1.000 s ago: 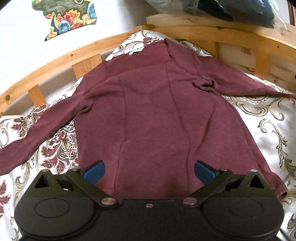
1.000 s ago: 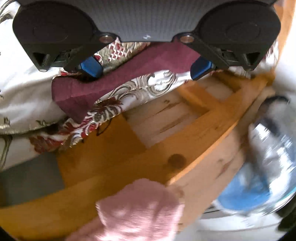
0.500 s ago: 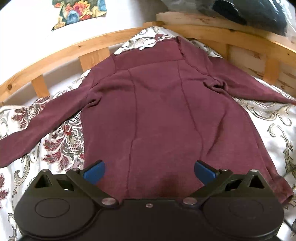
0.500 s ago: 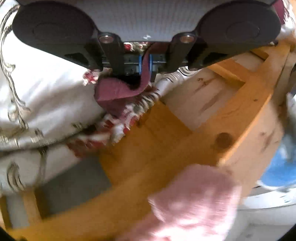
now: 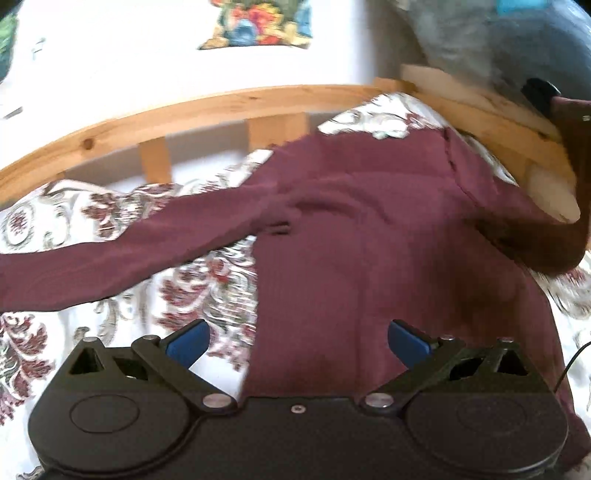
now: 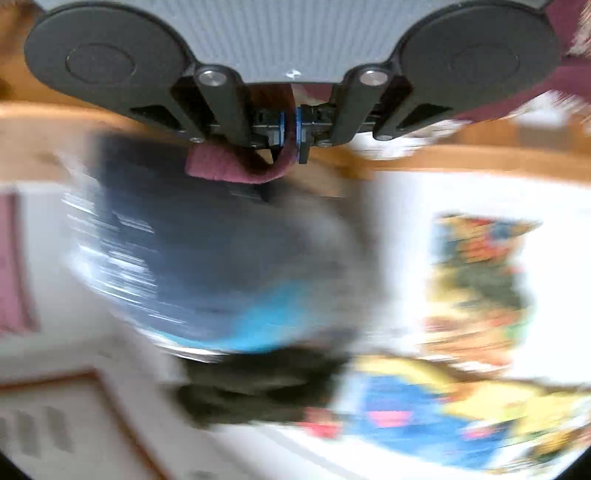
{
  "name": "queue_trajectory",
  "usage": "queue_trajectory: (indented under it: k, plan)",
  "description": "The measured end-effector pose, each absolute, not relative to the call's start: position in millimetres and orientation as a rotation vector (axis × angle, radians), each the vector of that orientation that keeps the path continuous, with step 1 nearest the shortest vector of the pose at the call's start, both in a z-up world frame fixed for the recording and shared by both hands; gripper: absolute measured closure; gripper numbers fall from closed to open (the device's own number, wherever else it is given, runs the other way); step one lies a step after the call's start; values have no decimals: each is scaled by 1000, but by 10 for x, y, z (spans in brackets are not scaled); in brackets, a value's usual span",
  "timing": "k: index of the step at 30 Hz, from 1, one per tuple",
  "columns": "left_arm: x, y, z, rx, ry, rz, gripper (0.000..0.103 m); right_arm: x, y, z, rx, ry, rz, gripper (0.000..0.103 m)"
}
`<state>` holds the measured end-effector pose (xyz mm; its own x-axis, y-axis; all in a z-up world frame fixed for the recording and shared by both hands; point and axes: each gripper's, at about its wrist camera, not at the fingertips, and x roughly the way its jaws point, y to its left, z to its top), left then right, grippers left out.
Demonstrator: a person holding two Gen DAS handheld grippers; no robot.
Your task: Fold small clothes
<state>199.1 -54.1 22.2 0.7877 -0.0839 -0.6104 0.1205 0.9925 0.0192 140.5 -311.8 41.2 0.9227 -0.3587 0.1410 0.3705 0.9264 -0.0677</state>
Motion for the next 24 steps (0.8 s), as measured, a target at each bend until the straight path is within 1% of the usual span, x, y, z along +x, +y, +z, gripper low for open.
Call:
queue_trajectory:
  k: [5,12,21,23,24]
  plan:
    - [2034,-265,290,-22,628,-21,1,1491,-2493,313,-244,-54,-121,96]
    - [2053,11,308,-72,619,62,1,1513,-1752,-166,-507,60,103,96]
    - [2054,-83,274,-67,597,25,1,1329,-1474,-771,-750,266,292,95]
    - [2063,-141,277,-64,586,8,1,1247,-1437,-866,-790,286,328,92]
    - [2069,-170,278,-61,578,-5,1,1198,-1424,-896,-806,290,346,84]
